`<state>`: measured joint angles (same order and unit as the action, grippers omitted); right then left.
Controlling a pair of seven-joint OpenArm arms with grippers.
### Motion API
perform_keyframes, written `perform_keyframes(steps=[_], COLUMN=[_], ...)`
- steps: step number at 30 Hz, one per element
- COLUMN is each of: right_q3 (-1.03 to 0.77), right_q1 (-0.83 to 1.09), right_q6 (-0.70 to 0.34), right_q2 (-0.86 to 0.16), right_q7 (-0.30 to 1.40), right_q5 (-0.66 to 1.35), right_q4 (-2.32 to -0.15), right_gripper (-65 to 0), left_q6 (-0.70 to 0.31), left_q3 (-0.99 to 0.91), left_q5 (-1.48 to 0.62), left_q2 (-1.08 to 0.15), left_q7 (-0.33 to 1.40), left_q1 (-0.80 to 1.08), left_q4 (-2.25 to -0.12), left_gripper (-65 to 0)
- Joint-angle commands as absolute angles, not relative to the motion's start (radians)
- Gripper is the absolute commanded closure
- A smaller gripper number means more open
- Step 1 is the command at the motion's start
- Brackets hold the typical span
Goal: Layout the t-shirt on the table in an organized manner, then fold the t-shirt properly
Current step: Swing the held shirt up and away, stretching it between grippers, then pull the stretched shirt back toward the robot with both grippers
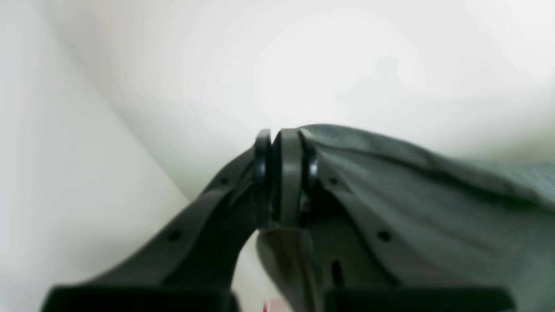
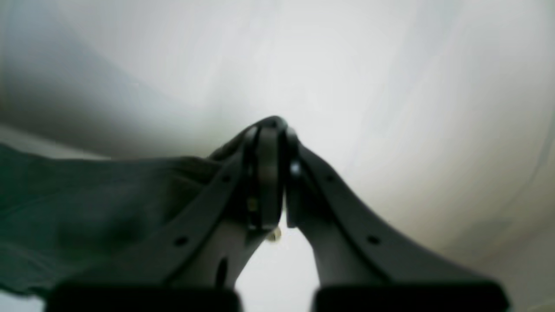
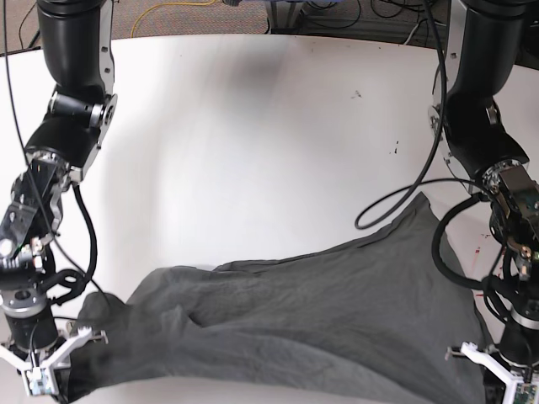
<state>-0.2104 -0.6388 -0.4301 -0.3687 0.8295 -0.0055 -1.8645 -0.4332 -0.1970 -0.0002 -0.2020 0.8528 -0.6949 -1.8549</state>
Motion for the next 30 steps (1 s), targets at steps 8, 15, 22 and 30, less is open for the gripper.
perform_keyframes(steps=[8, 15, 22, 30], right_q3=[-0.323, -0.421, -0.489, -0.549], right_q1=[-0.398, -0.236, -0.108, -0.025], right_q6=[-0.437, -0.516, -0.573, -0.616], right_q2=[-0.340, -0.282, -0.237, -0.202], right_q7=[0.802, 0.848, 0.871, 0.868], right_q5=[-0.008, -0.012, -0.012, -0.012], right_q4=[-2.012, -2.034, -2.040, -2.040], right_gripper=[0.0, 0.0, 0.0, 0.0], left_q6=[-0.429, -0.429, -0.429, -0.483], left_q3=[-0.200, -0.209, -0.278, -0.332], left_q5=[0.002, 0.002, 0.002, 0.002], left_q2=[-0.209, -0.211, -0.209, -0.206], left_q7=[0.826, 0.826, 0.826, 0.822], left_q1=[-0.504, -0.346, -0.200, -0.067], left_q4=[-1.939, -1.988, -2.000, -1.997], left_gripper=[-0.4, -0.4, -0.4, -0.3])
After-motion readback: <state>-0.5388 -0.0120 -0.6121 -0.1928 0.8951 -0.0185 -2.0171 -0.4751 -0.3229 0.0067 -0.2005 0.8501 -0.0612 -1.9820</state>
